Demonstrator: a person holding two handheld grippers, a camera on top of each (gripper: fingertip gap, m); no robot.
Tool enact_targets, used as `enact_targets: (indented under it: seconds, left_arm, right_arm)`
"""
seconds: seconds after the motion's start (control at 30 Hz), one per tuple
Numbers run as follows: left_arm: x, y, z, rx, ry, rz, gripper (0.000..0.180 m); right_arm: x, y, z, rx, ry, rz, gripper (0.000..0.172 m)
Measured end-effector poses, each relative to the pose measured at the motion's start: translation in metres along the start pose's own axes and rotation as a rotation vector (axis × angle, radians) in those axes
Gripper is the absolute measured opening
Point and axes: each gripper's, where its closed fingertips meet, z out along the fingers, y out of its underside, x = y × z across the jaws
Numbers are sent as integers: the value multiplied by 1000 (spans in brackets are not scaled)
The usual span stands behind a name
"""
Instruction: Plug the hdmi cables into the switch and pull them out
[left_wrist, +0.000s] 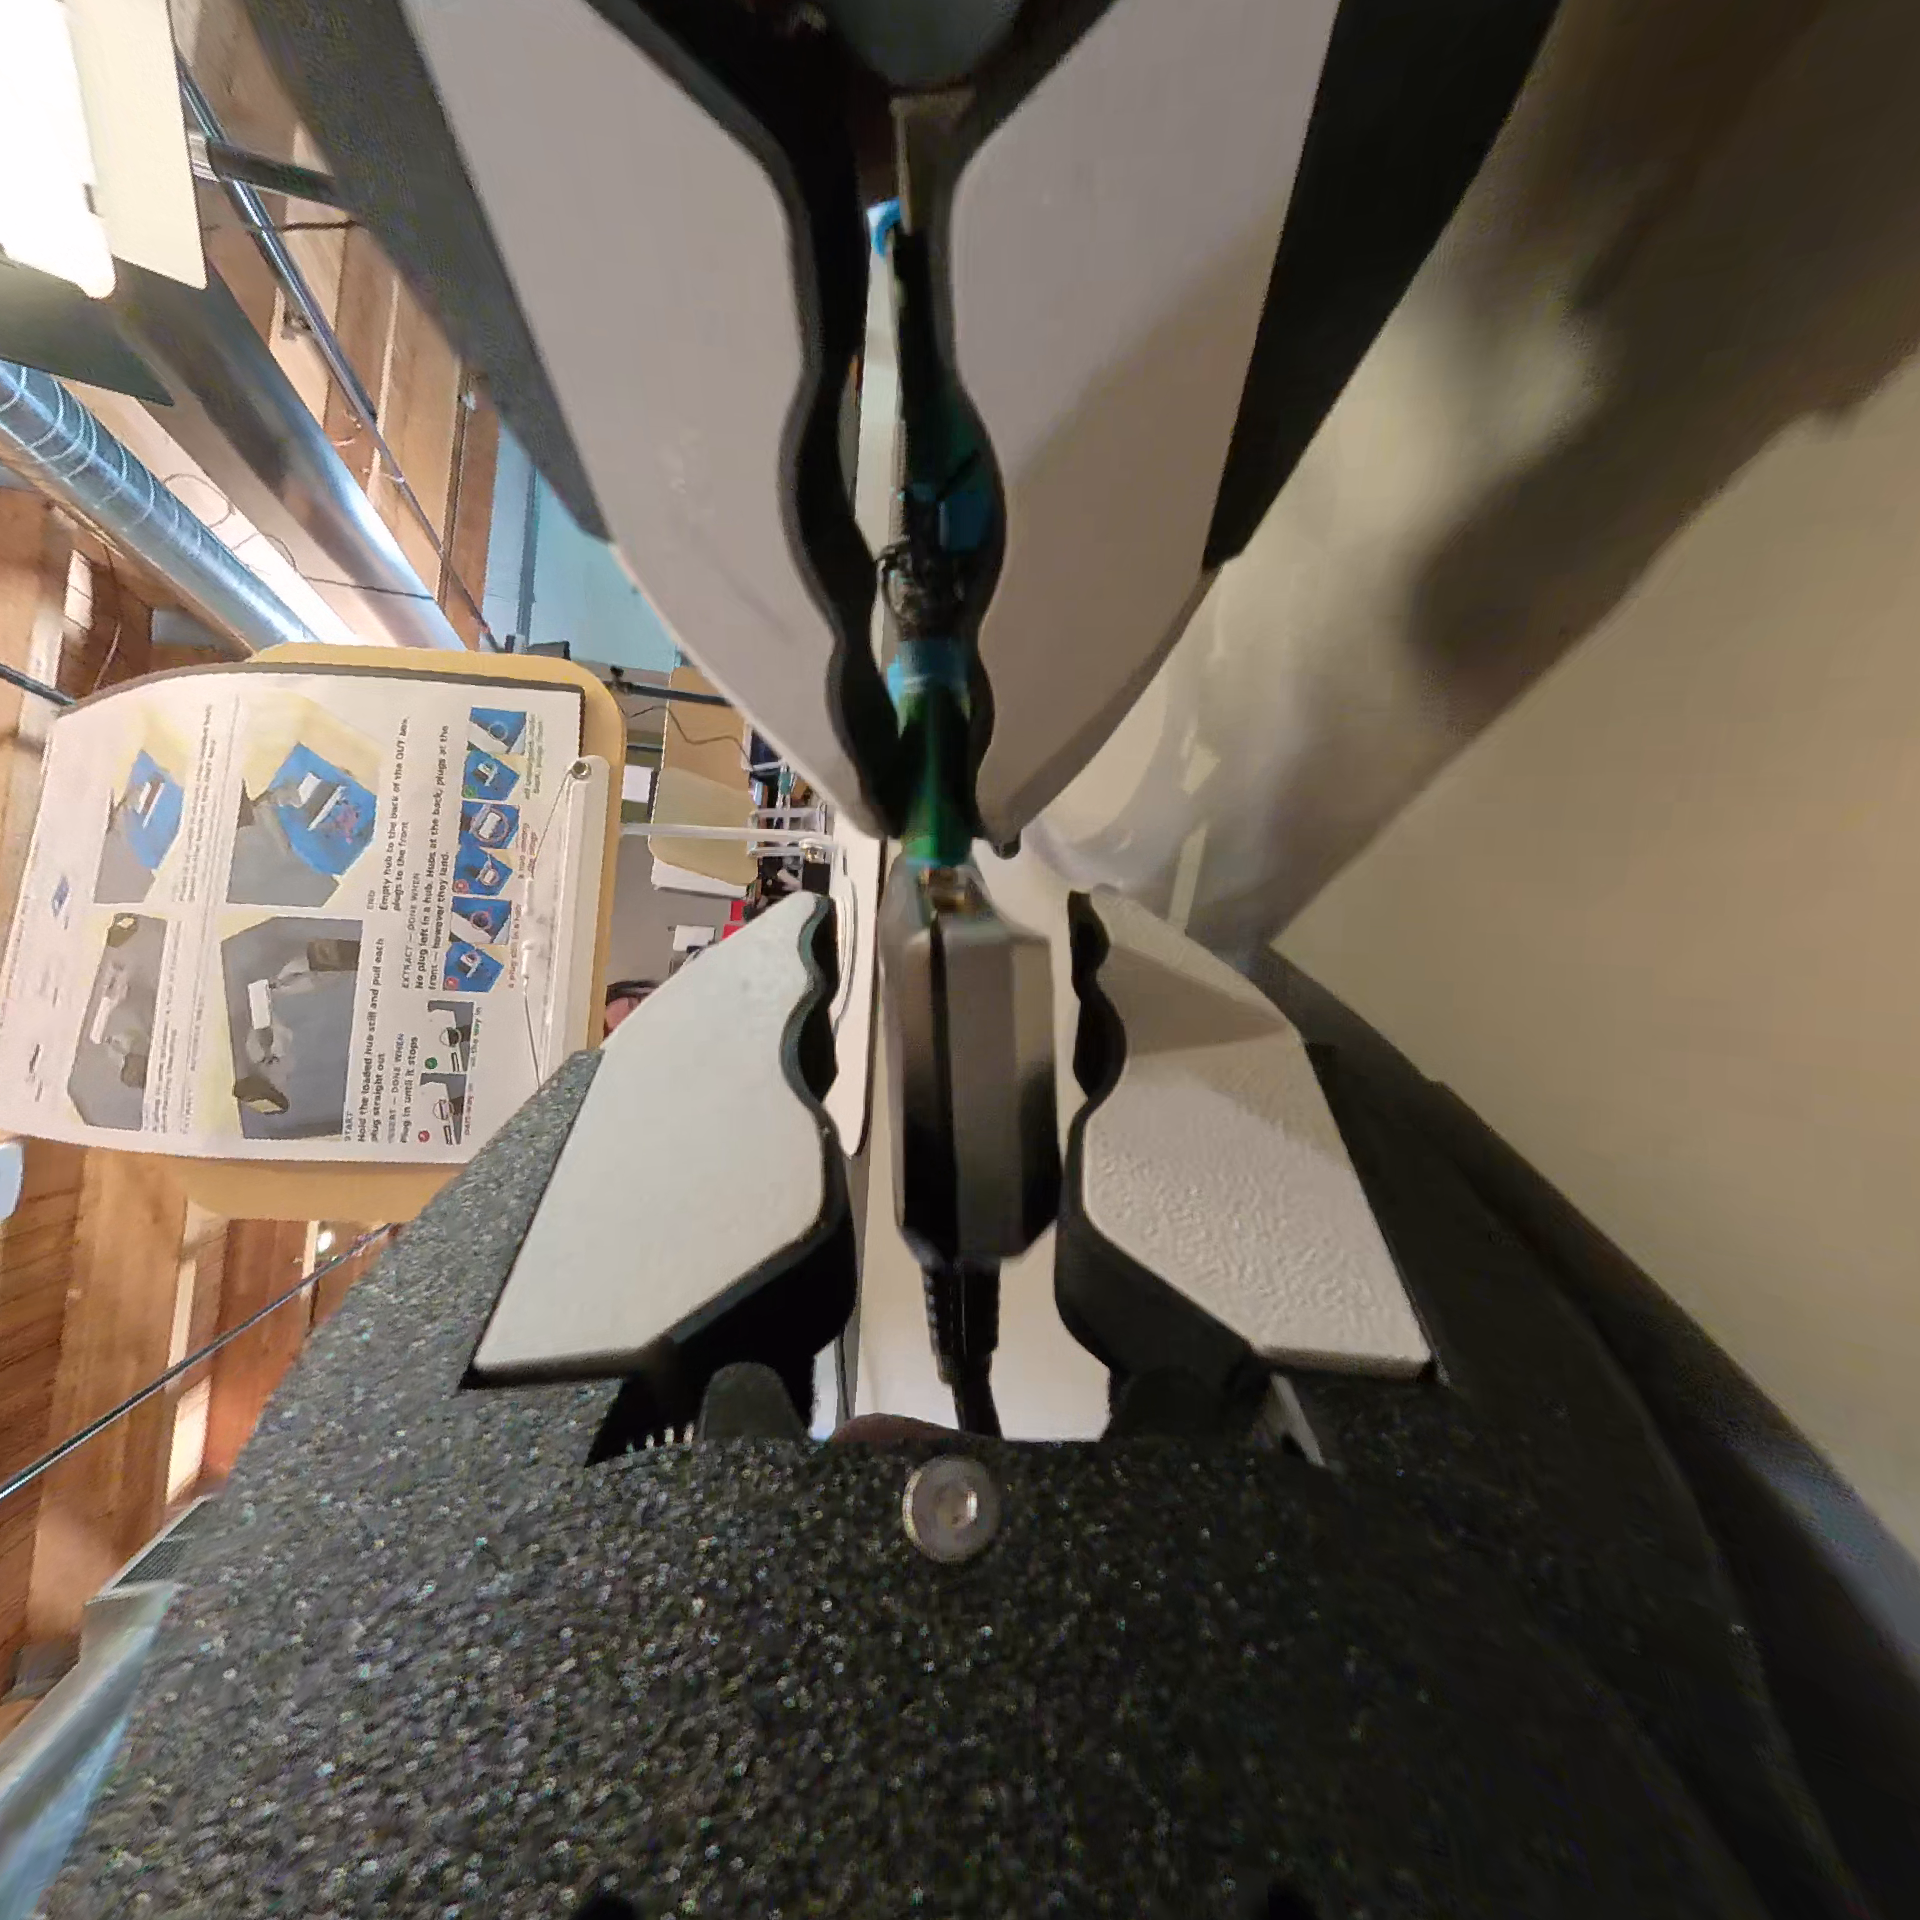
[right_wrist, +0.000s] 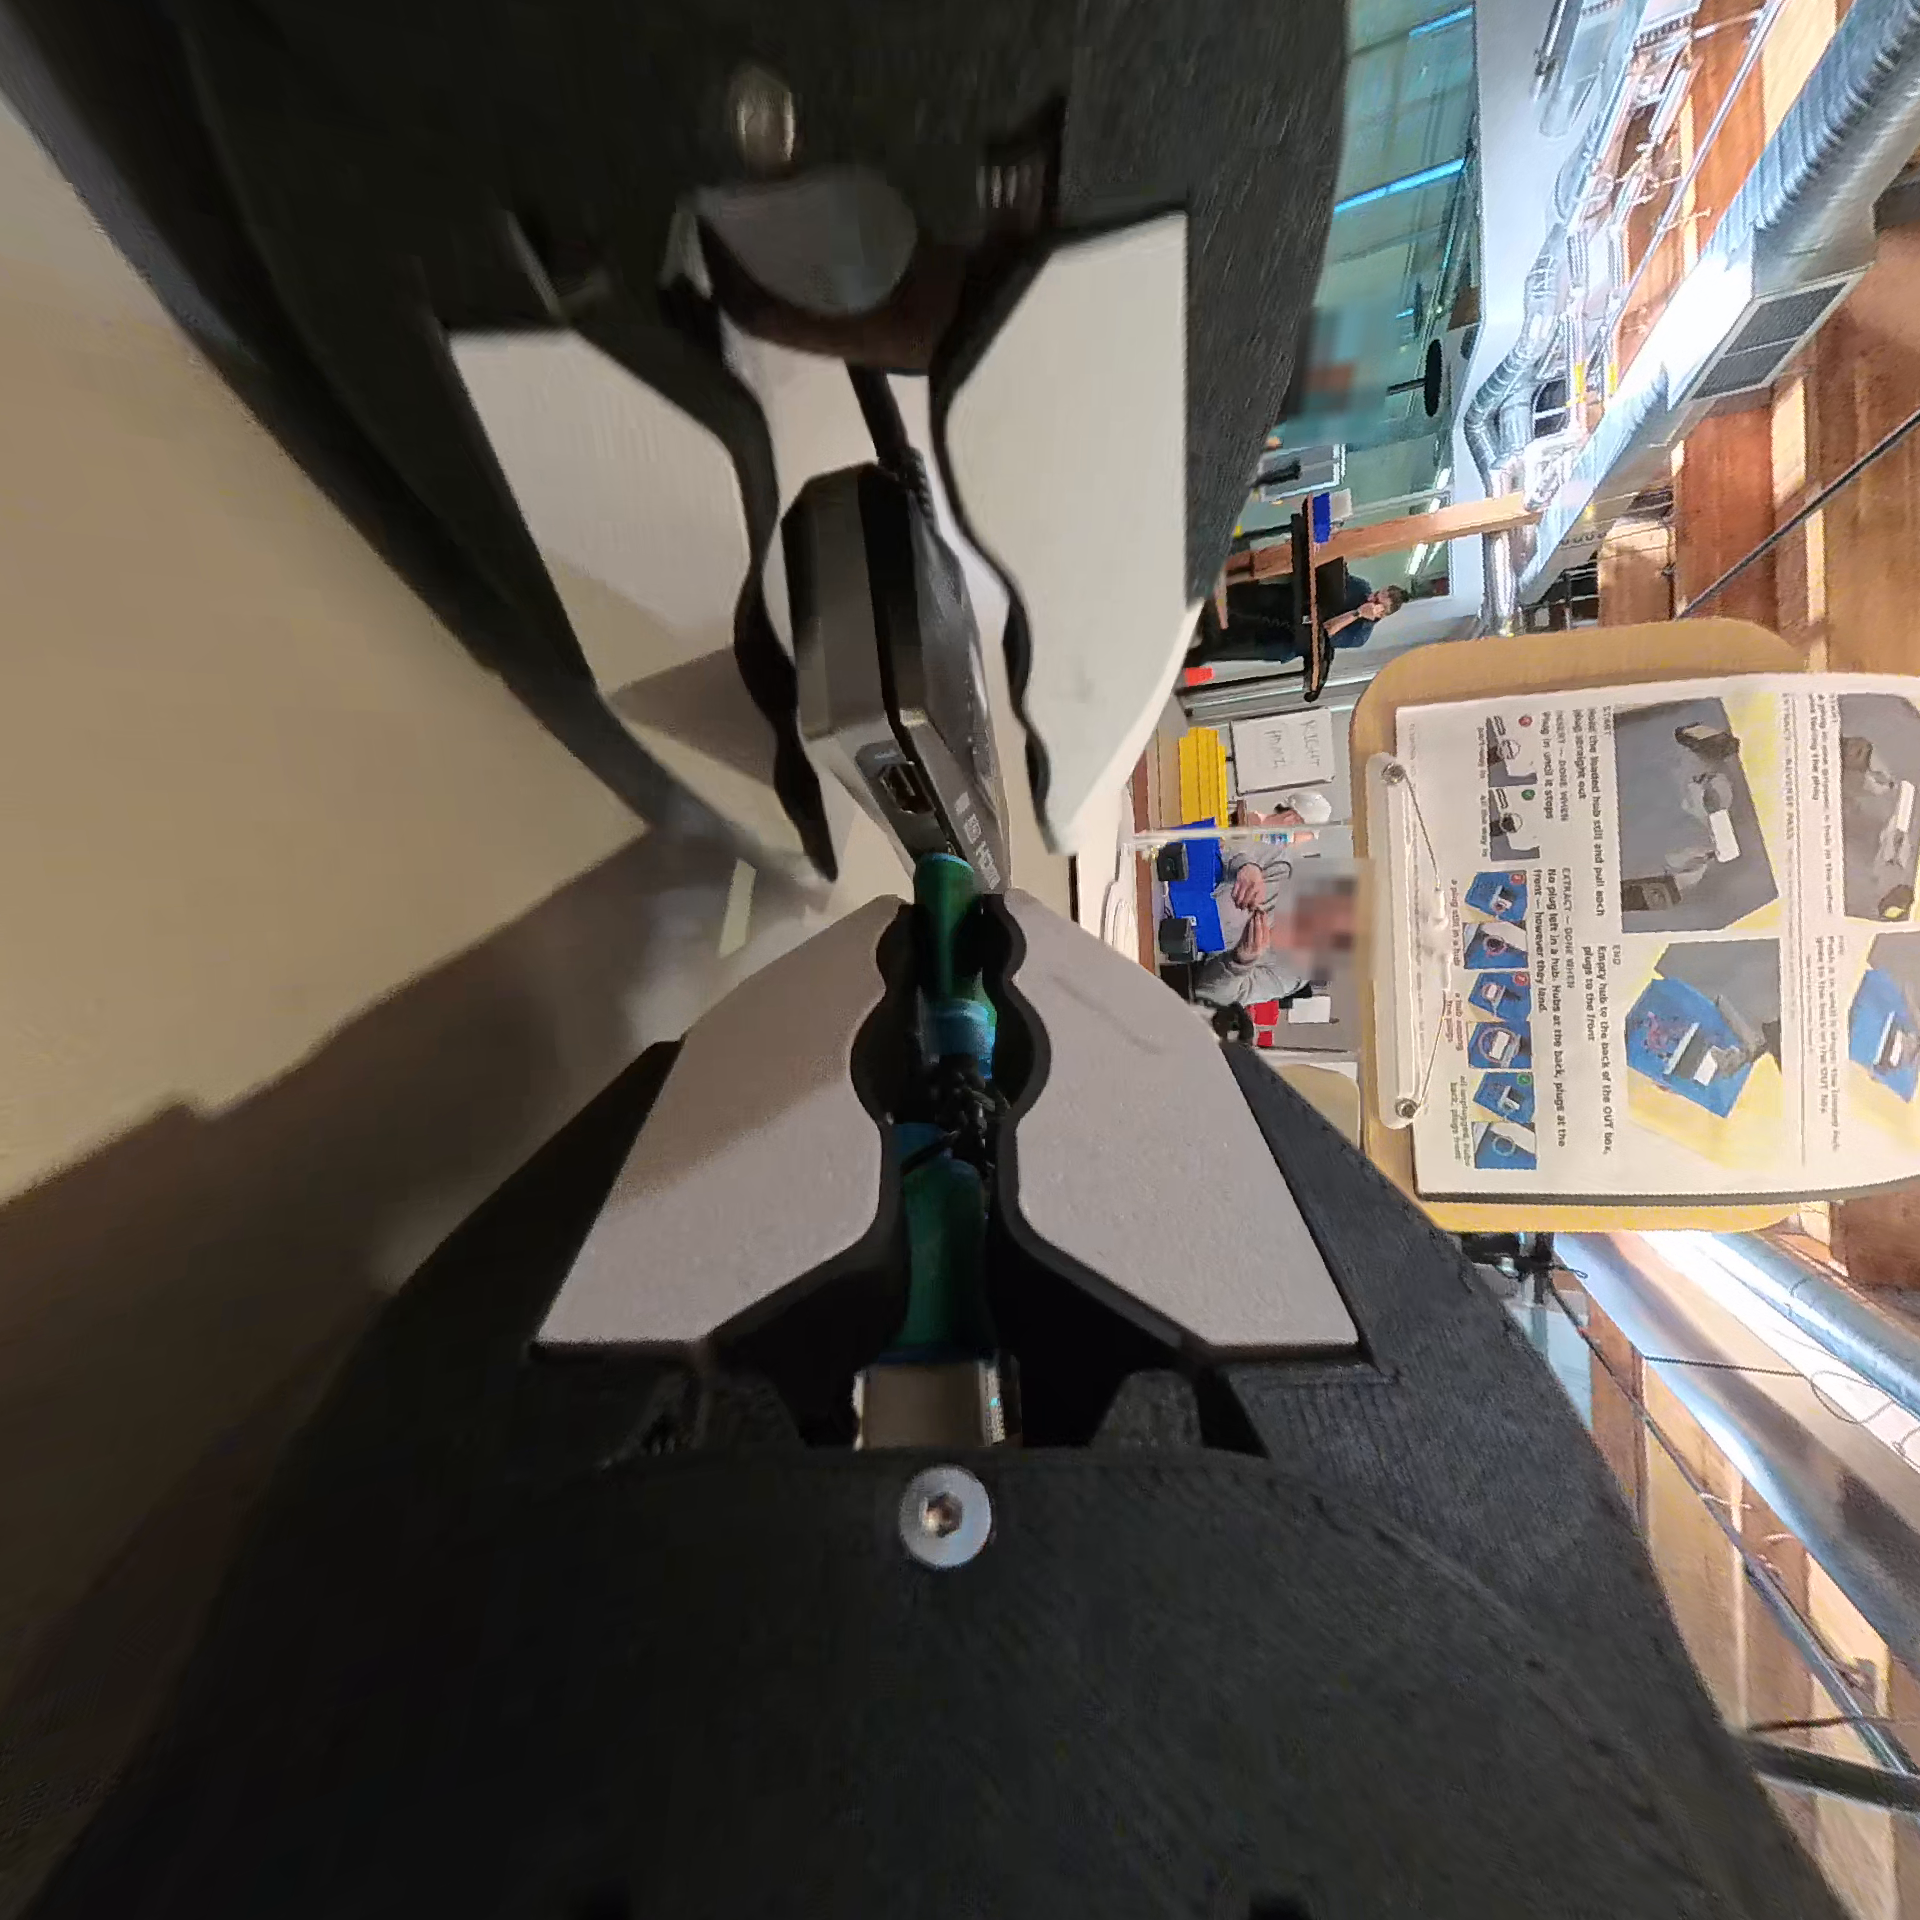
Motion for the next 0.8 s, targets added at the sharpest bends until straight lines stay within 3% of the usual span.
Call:
enact_targets:
  seconds: [0.2, 0.4, 0.47, 0.8]
  left_arm:
    - [1, 9, 4, -78, -2, 16, 36]
    - [0, 8, 2, -41, -12, 48, 35]
    - [1, -1, -2, 34, -11, 60, 35]
    - [2, -1, -4, 30, -18, 74, 35]
  right_arm:
    - [0, -7, -2, -20, 13, -32, 11]
    - [0, -12, -4, -39, 22, -83, 13]
    - [-3, -4, -1, -47, 26, -122, 14]
    - [-2, -9, -1, 15, 42, -183, 12]
